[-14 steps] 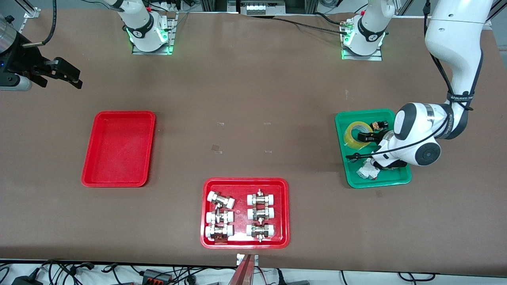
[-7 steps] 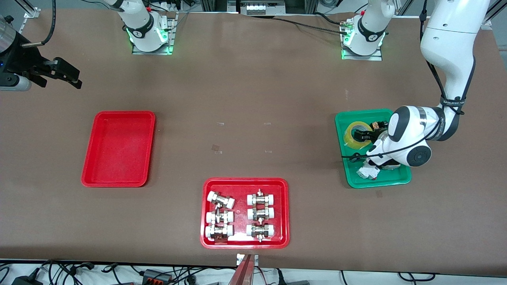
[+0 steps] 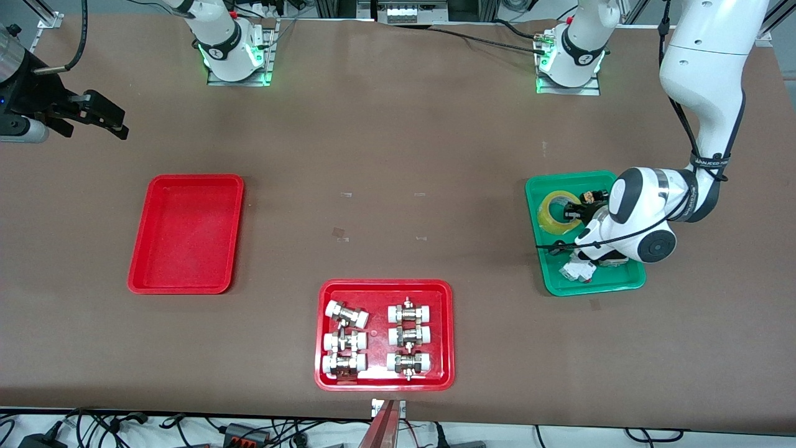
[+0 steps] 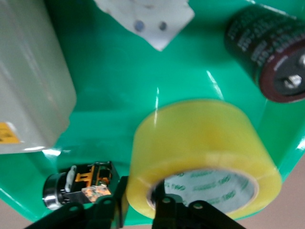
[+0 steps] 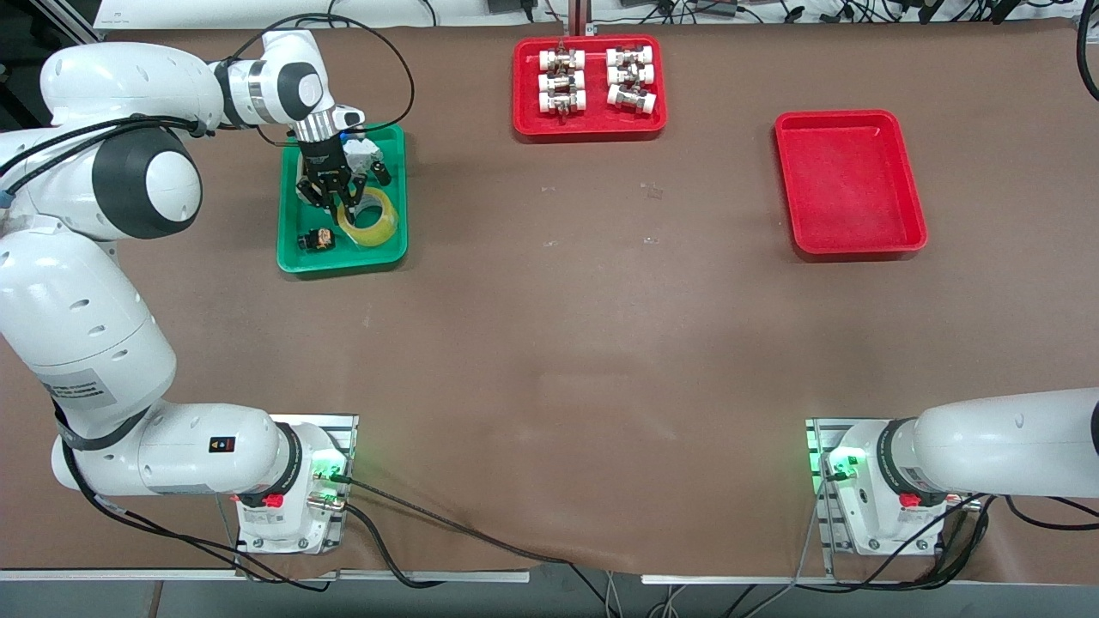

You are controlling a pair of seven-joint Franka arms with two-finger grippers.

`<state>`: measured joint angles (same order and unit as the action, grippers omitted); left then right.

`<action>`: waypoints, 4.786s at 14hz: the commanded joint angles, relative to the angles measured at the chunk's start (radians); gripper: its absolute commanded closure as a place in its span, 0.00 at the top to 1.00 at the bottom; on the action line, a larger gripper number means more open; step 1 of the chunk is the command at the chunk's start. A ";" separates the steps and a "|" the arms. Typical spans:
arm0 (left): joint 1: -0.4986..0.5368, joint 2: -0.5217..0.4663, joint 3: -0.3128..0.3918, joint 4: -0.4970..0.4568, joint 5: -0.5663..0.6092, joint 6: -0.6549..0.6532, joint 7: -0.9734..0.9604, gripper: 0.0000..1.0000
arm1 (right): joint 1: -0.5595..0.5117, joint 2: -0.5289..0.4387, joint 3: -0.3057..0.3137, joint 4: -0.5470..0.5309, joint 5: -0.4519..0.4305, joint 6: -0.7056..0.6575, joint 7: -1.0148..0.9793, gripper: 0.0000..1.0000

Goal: Left arm passes tape to right arm into tray
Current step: 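Lower the left gripper onto the yellow tape roll and close it, then lift the yellow tape roll off the green tray with the left gripper, then carry the tape toward the right gripper while the right gripper approaches, then close the right gripper on the tape roll held by the left gripper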

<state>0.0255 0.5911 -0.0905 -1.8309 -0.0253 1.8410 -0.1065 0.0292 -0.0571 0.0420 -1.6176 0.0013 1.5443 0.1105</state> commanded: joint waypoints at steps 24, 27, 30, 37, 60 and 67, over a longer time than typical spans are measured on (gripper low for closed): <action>-0.214 -0.084 -0.178 0.601 -0.295 -0.381 -0.063 0.00 | -0.011 0.006 -0.007 0.015 0.014 -0.090 -0.026 1.00; -0.324 -0.021 -0.176 0.593 -0.324 -0.151 -0.235 0.01 | -0.015 0.008 -0.011 0.013 0.139 -0.145 -0.048 1.00; -0.390 0.015 -0.178 0.596 -0.328 0.004 -0.399 0.03 | -0.025 0.034 -0.025 0.007 0.247 -0.151 -0.052 1.00; -0.452 0.098 -0.180 0.599 -0.436 0.237 -0.500 0.01 | -0.091 0.143 -0.025 -0.062 0.552 -0.113 -0.205 1.00; -0.549 0.196 -0.176 0.647 -0.679 0.305 -0.165 0.00 | 0.222 0.318 -0.010 -0.165 0.784 0.344 -0.353 1.00; -0.549 0.196 -0.172 0.642 -0.677 0.304 -0.151 0.01 | 0.255 0.316 -0.011 -0.192 0.783 0.399 -0.364 0.81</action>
<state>-0.5196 0.7850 -0.2673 -1.2001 -0.6830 2.1417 -0.2889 0.2778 0.2801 0.0386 -1.7940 0.7632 1.9335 -0.2284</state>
